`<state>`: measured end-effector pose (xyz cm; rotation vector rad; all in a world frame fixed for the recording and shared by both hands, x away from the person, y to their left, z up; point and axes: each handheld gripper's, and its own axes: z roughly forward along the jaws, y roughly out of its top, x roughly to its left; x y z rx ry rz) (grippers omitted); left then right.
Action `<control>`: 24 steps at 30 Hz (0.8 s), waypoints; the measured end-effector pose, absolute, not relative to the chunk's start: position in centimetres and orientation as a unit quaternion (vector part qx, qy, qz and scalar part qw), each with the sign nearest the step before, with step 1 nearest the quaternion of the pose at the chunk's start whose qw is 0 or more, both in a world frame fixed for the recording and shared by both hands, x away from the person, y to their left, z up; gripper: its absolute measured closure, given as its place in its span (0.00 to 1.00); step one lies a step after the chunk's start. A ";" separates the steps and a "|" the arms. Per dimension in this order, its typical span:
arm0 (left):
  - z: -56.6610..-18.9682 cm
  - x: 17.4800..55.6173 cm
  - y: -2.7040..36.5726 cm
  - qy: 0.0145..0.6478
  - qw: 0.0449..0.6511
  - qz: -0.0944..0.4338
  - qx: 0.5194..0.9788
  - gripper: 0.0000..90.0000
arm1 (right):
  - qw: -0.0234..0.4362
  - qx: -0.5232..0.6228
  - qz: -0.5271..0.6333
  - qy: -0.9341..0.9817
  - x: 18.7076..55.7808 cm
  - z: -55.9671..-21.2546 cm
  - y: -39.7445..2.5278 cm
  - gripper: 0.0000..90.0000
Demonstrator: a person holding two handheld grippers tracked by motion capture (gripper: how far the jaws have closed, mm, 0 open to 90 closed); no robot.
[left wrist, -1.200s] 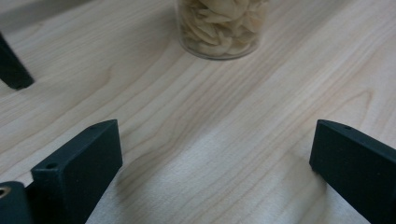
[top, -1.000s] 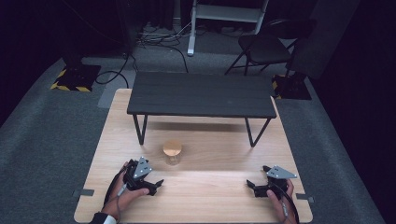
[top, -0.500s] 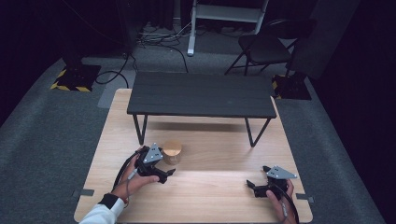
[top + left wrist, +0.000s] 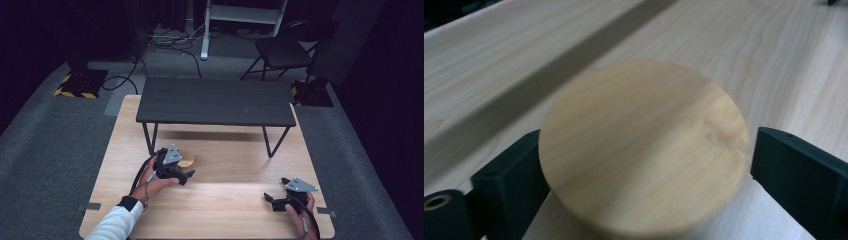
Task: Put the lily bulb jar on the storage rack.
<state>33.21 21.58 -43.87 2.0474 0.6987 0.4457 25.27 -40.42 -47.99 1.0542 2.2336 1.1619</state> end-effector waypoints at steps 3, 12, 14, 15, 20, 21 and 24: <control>-44.5 33.3 21.2 0.284 0.458 0.189 0.821 0.16 | 0.204 0.378 0.417 0.801 25.3 -48.0 -40.4 0.00; -44.8 33.7 21.9 0.291 0.472 0.177 0.813 0.26 | 0.204 0.378 0.417 0.801 25.3 -48.0 -40.4 0.00; -44.3 33.7 21.8 0.291 0.463 0.171 0.819 0.26 | 0.204 0.378 0.417 0.801 25.3 -48.0 -40.4 0.00; -44.3 33.7 21.8 0.291 0.463 0.171 0.819 0.27 | 0.204 0.378 0.417 0.801 25.3 -48.0 -40.4 0.00; -43.0 33.2 21.7 0.286 0.457 0.162 0.826 0.27 | 0.204 0.378 0.417 0.801 25.3 -48.0 -40.4 0.00; -42.8 33.1 21.8 0.287 0.461 0.160 0.824 0.27 | 0.204 0.378 0.417 0.801 25.3 -48.0 -40.4 0.00; -41.0 32.3 21.7 0.281 0.465 0.168 0.823 0.27 | 0.204 0.378 0.417 0.801 25.3 -48.0 -40.4 0.00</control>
